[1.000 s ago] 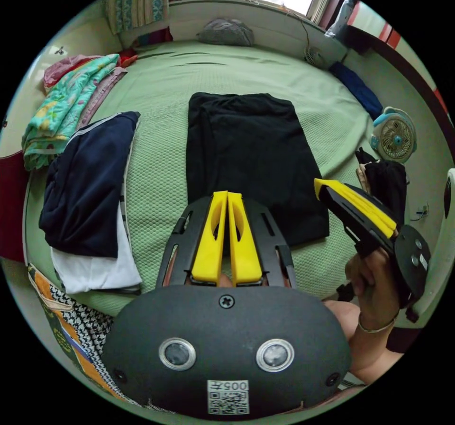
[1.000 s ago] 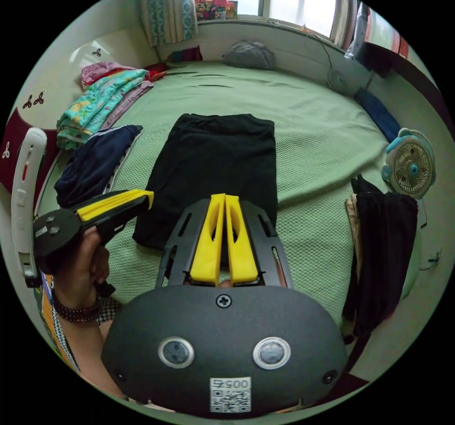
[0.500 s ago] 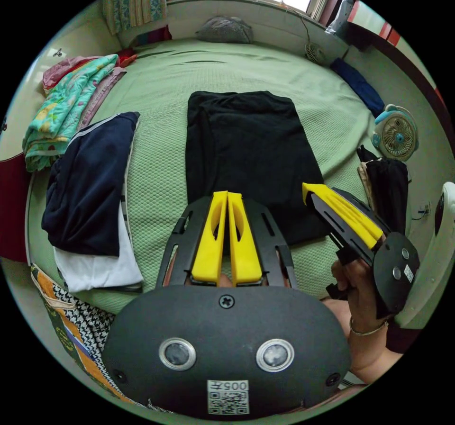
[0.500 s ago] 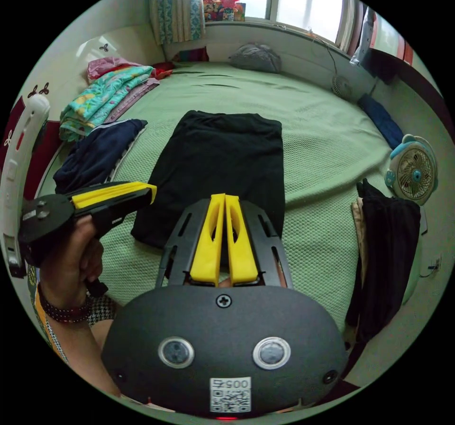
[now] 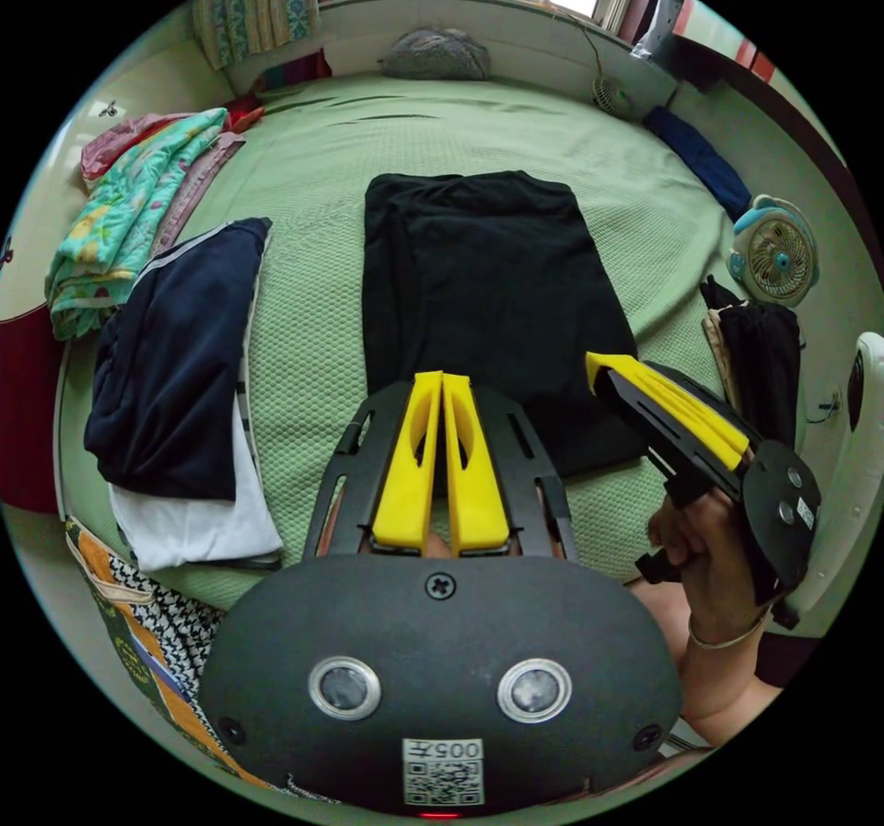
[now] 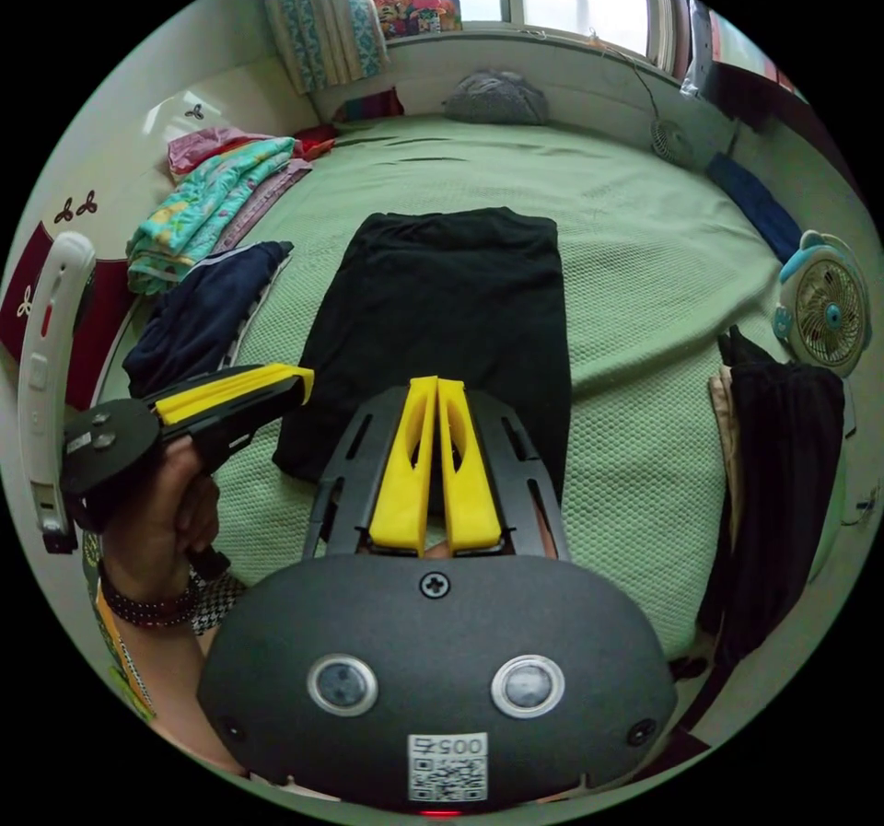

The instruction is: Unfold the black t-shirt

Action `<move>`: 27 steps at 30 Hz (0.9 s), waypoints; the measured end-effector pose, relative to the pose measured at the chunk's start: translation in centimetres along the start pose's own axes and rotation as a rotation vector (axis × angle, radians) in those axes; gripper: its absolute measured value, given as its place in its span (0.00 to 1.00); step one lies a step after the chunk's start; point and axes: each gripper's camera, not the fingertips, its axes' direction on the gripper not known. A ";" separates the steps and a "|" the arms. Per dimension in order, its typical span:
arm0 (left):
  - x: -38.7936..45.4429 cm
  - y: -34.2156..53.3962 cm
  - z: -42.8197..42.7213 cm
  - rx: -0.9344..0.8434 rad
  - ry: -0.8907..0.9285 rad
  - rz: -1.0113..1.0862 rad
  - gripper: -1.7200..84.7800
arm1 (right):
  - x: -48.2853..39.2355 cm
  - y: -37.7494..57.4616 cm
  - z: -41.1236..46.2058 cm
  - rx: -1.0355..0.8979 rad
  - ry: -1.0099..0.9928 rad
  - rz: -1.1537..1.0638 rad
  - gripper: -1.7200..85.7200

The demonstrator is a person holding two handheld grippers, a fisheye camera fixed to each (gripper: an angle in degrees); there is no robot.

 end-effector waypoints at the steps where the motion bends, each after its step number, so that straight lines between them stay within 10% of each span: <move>1: -0.2 0.0 -0.1 -0.001 -0.002 0.001 0.01 | -0.1 0.0 0.0 0.002 0.001 -0.001 0.01; 27: -8.5 1.1 -2.0 0.050 0.154 -0.074 0.01 | -3.9 -2.5 3.3 -0.040 -0.008 -0.061 0.07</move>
